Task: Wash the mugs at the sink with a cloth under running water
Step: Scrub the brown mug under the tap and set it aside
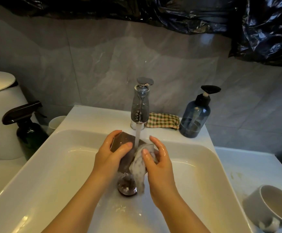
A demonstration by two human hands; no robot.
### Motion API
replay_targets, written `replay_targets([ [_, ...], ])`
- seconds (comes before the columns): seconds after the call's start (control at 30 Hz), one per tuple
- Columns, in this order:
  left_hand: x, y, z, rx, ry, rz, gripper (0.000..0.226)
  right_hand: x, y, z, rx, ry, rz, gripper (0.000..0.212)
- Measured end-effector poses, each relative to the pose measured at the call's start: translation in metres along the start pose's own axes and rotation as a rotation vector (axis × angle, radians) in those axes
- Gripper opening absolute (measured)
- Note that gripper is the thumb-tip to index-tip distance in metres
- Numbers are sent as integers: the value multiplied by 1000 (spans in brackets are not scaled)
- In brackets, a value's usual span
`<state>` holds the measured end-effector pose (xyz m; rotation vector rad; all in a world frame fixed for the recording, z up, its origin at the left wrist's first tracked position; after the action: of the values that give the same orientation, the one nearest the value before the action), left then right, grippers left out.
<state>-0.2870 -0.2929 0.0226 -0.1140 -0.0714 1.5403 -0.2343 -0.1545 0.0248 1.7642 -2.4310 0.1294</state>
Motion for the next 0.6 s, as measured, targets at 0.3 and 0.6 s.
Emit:
replay_targets([
  [0.3,35,-28,23,391,401,-205,60,-17,8,25,316,276,108,26],
  [0.6,1,-2,-22,-280,-494,34,29,18,-15,9,-22,-130,-260,71],
])
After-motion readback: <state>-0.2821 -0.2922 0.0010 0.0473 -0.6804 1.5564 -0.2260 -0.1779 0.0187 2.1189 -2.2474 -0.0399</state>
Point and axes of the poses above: each hand's wrist, its own y-axis towards the middle knuckle, its own x-axis out of the palm, z = x × y, the point moved 8 cm from there along y, towards the middle knuckle, and after that the axes turned 8 degrees about -x, right-handed, at the moved point
